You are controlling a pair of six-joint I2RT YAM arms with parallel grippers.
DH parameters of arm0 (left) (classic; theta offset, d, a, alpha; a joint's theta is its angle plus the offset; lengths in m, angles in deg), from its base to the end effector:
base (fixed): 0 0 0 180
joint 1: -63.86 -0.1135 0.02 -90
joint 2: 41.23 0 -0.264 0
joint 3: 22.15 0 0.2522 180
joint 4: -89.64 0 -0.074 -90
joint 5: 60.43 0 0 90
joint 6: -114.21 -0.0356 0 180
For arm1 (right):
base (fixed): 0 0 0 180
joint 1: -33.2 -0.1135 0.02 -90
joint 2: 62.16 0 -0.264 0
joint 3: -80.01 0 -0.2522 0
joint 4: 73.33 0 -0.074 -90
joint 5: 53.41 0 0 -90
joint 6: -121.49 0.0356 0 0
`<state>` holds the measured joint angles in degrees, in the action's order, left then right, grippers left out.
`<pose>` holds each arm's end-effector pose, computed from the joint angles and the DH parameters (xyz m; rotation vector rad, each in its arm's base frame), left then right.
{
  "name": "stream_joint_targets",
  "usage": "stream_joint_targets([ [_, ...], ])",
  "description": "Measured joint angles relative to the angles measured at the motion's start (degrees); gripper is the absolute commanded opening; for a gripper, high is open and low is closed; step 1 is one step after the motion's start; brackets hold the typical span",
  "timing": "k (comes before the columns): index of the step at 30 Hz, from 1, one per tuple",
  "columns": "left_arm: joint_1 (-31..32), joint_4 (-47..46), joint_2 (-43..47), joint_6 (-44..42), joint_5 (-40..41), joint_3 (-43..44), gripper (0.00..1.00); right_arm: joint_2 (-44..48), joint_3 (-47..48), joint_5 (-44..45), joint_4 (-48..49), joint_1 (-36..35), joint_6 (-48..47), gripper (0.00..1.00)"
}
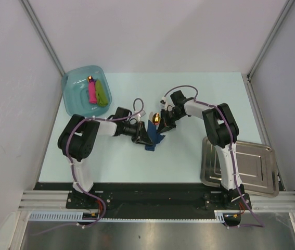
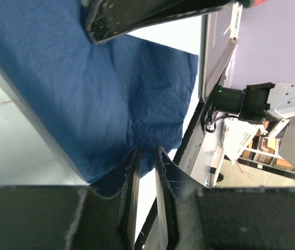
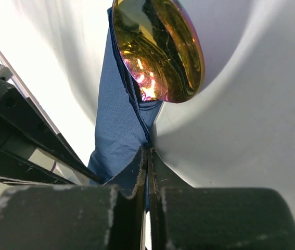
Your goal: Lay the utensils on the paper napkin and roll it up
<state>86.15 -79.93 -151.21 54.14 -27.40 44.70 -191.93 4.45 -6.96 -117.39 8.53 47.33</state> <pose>0.3123 -0.1603 0.1141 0.2842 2.5712 -1.6097 0.4005 0.2109 0.1151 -0.4210 2.7936 1.2333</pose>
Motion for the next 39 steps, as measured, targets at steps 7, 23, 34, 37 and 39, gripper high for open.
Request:
stream_joint_targets([
  [7, -0.74, 0.33, -4.26, 0.24, -1.2, 0.02, 0.19, 0.07, 0.0, 0.0, 0.04, 0.0, 0.02, 0.02],
  [23, -1.86, -2.19, -7.04, 1.7, -5.03, 0.15, 0.11, 8.0, -0.24, -1.97, 0.26, 2.16, 0.2, 0.16],
  [34, -1.86, -2.36, -7.04, 1.68, -4.92, 0.11, 0.1, 11.54, -6.95, -7.56, 8.96, -0.92, 7.67, 0.14],
  [37, -1.92, -2.56, -7.04, 1.64, -4.94, 0.04, 0.1, 10.12, -9.05, -8.04, 10.6, -1.75, 9.22, 0.13],
  [39, -2.03, -2.97, -7.04, 1.62, -5.01, -0.17, 0.1, 8.57, -11.15, -8.17, 11.52, -1.86, 9.99, 0.14],
])
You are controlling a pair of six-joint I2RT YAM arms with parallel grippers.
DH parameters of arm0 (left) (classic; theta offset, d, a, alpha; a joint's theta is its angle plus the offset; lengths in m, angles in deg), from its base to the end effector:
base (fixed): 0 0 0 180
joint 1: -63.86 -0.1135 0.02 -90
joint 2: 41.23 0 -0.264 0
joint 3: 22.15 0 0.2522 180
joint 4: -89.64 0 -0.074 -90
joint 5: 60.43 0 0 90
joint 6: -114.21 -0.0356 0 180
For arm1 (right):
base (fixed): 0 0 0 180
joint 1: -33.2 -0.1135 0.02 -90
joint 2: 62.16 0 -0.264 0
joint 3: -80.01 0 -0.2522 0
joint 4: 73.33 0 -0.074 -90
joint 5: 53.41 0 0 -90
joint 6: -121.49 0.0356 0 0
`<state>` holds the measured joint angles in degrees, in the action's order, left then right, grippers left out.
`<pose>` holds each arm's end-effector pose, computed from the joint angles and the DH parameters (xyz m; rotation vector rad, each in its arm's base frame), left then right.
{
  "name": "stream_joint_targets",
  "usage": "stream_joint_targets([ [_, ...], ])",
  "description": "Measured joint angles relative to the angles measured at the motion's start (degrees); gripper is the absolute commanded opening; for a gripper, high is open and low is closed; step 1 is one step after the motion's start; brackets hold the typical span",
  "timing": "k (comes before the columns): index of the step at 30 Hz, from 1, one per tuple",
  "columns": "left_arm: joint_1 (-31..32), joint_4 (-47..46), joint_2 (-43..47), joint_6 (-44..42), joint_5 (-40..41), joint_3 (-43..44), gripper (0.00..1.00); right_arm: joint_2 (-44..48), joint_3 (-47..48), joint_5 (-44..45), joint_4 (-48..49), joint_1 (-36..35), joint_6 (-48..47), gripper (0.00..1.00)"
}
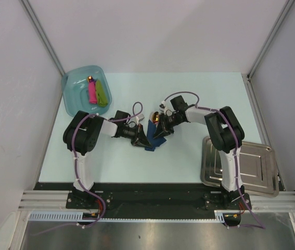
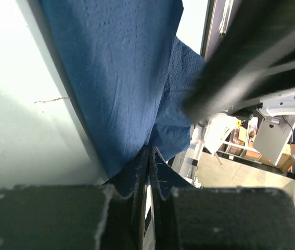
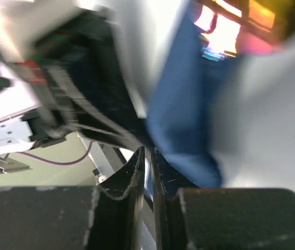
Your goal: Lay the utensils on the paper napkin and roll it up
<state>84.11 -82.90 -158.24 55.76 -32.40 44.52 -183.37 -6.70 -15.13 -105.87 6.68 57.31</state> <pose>0.3167 -0.1503 0.0778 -0.1913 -2.6156 1.7217 0.3696 0.2157 0.1376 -0.3615 2.6974 1.4883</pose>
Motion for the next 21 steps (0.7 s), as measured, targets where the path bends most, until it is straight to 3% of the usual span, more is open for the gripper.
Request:
stream_joint_targets([
  [7, -0.17, -1.49, 0.0, -0.07, -0.52, -0.5, 0.15, -2.14, -3.06, 2.6, -0.66, 0.09, -1.6, 0.11],
  [14, -0.2, -5.64, 2.16, 0.13, -1.2, -2.51, 0.31, -2.34, -2.62, 4.11, -1.6, -0.24, -4.57, 0.1],
  [21, 1.44, -5.97, 7.23, -0.09, -0.04, -2.67, 0.32, -2.34, -1.99, 4.94, -2.69, -0.59, -5.99, 0.09],
])
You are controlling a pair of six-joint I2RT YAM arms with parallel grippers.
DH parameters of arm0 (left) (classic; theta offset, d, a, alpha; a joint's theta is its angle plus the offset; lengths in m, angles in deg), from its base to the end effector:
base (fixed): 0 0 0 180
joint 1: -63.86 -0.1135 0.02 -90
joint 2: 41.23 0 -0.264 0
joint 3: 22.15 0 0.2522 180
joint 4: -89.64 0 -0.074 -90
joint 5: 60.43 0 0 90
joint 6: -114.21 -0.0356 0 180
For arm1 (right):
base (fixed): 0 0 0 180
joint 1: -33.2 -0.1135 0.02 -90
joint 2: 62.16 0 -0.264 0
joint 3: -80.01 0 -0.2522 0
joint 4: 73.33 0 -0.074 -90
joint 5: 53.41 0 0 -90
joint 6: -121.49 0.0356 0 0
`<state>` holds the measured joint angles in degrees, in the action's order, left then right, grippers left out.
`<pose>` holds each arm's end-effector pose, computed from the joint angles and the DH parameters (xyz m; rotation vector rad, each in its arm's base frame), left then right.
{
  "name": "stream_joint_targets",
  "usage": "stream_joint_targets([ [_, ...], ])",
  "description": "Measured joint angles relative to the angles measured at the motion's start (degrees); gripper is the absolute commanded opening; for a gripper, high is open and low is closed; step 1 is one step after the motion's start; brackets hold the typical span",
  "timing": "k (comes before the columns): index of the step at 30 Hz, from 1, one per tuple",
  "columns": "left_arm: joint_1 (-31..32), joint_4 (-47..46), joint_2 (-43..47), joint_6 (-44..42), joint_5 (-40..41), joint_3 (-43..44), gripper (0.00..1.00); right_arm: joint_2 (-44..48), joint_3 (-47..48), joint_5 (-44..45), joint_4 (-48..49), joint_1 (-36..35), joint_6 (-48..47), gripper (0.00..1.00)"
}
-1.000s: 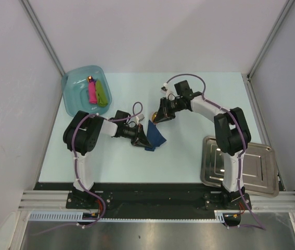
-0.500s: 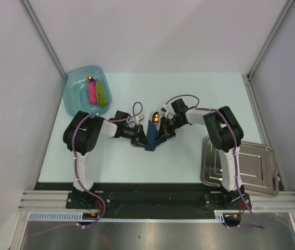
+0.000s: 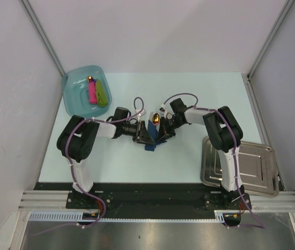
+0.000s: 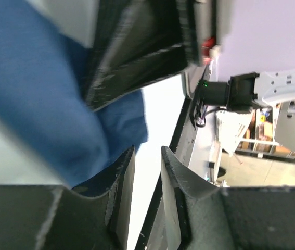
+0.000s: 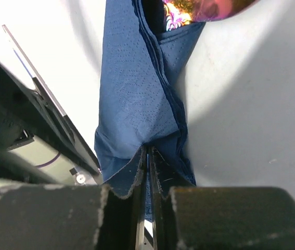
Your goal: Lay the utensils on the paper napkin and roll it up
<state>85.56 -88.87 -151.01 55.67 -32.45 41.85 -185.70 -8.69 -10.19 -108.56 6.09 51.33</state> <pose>0.3106 -0.1574 0.1146 0.3595 2.4489 -1.7170 0.3593 0.2131 0.1081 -0.4199 2.7901 1.3383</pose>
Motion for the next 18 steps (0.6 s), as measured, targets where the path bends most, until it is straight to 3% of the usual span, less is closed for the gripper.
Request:
stream_joint_targets([
  [7, 2.43, -0.11, -0.13, 0.04, 0.04, 0.02, 0.27, -0.02, 0.31, 0.39, -0.55, -0.09, -0.5, 0.09],
  [18, 0.13, -5.92, -9.35, 6.58, -4.33, -0.66, 0.21, -0.04, 1.27, 1.38, -1.84, -0.44, -0.66, 0.12],
])
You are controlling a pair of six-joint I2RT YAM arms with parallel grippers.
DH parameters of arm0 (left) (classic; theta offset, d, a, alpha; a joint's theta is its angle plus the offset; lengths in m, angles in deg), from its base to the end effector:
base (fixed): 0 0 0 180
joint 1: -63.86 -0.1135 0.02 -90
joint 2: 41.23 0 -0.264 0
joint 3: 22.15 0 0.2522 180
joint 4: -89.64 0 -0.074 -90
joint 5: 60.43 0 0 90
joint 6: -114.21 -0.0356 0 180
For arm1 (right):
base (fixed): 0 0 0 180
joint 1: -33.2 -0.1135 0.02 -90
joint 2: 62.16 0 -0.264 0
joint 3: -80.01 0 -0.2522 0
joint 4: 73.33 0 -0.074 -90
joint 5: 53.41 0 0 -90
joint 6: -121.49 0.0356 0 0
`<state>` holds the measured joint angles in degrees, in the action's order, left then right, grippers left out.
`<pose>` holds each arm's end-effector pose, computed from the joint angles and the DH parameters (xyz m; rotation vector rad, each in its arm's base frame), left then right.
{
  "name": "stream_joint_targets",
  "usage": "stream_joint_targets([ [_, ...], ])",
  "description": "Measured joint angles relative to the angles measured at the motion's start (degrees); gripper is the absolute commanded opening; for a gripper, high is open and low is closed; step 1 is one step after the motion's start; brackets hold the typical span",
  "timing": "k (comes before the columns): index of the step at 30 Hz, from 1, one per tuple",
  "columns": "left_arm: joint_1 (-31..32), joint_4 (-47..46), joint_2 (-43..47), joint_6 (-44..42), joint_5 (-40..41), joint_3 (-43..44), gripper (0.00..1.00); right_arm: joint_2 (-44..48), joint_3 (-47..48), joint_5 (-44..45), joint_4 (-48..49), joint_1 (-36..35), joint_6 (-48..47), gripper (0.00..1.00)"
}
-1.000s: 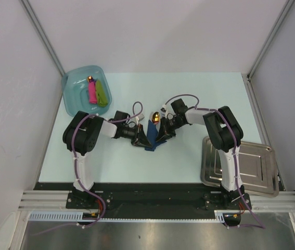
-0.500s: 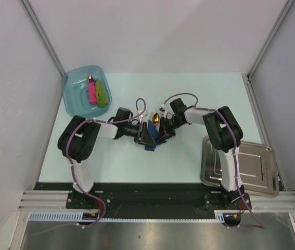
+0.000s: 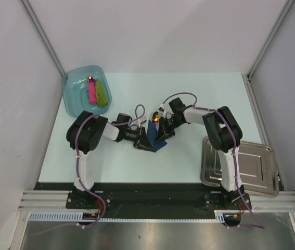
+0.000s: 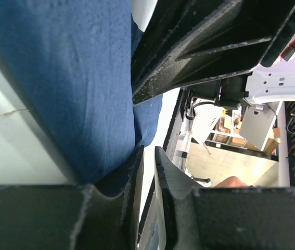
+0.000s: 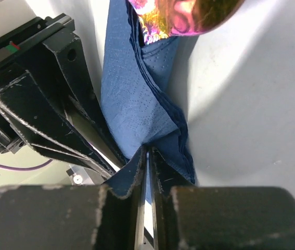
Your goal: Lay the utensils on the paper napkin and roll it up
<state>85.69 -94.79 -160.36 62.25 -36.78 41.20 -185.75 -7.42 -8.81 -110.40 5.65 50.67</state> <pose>0.3086 -0.1587 0.0666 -0.2110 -2.5087 1.8196 0.3599 0.2163 0.1116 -0.4345 2.8020 1.3022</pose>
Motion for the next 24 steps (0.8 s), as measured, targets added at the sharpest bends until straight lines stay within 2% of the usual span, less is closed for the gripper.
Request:
stream_joint_targets([
  [4, -0.24, -1.16, -0.72, 1.01, -0.79, -0.09, 0.2, 0.04, 0.42, 0.22, -0.37, 0.15, 0.17, 0.2],
  [8, -0.37, -2.16, -0.9, 1.2, -1.18, -0.37, 0.2, 0.72, 0.42, 0.76, 1.01, 1.03, 1.6, 0.32],
  [16, -0.39, -2.34, -0.9, 1.22, -1.22, -0.42, 0.2, 1.46, 2.73, 5.33, 3.43, 3.87, 3.98, 0.34],
  [20, -0.42, -2.34, -0.9, 1.18, -1.25, -0.42, 0.19, 1.31, 3.23, 5.7, 5.11, 3.74, 5.51, 0.43],
  [24, -0.42, -2.32, -0.9, 1.18, -1.27, -0.42, 0.19, -0.35, 3.32, 4.85, 7.67, 3.67, 7.43, 0.46],
])
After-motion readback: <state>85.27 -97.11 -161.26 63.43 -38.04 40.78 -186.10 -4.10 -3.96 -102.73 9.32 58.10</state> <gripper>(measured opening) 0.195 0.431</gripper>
